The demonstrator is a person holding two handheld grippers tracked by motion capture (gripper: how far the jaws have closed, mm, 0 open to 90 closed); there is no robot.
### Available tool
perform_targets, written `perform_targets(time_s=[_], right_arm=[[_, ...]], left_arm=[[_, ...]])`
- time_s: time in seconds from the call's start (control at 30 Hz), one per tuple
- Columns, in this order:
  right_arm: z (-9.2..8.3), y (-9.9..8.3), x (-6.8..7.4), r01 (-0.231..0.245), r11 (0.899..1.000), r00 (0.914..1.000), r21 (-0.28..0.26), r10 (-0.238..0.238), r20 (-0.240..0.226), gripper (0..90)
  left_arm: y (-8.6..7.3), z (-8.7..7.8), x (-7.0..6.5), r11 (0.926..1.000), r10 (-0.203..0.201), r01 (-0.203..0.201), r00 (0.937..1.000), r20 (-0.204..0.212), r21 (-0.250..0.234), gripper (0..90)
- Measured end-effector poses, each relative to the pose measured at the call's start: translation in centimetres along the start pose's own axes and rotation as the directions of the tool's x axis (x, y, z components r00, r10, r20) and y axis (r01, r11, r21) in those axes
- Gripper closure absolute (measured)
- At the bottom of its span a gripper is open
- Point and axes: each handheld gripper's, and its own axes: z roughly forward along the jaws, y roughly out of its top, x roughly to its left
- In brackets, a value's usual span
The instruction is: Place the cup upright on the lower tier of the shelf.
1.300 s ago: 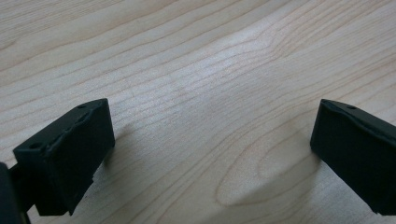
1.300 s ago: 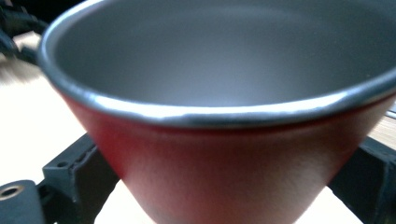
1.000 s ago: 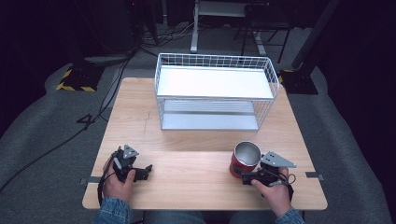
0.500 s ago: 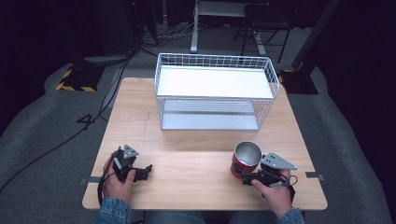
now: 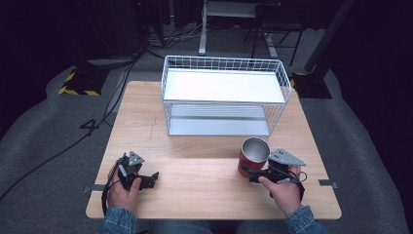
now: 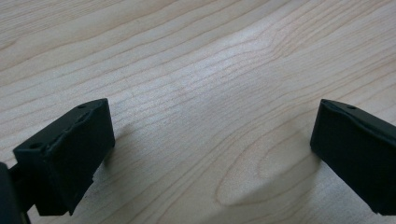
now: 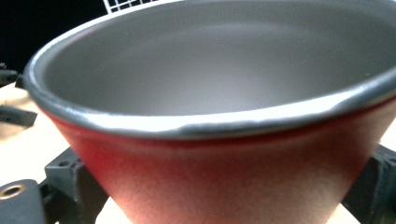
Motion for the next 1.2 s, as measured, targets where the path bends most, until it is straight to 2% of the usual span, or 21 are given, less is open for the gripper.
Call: perform_targets(time_s=[0.07, 0.3, 0.67, 1.2], right_arm=[[0.3, 0.4, 0.0, -0.016, 1.0, 0.9998, 0.007, 0.016, 0.009, 6.3], [1.8, 1.7, -0.4, -0.017, 1.0, 0.9994, 0.013, 0.016, 0.03, 6.3], [4.4, 3.4, -1.1, -0.017, 1.0, 0.9992, -0.001, 0.017, 0.035, 6.4], [8.1, 5.6, -1.3, -0.009, 1.0, 0.9993, -0.018, 0.01, 0.037, 6.3]], left_arm=[[0.0, 0.0, 0.0, 1.0, -0.001, 0.001, 1.0, 0.0, -0.001, 0.3], [0.0, 0.0, 0.0, 1.0, -0.001, 0.001, 1.0, 0.0, -0.001, 0.3], [0.0, 0.0, 0.0, 1.0, -0.002, 0.002, 1.0, 0.0, -0.001, 0.3], [0.0, 0.0, 0.0, 1.0, 0.0, 0.0, 1.0, -0.001, -0.002, 0.5]])
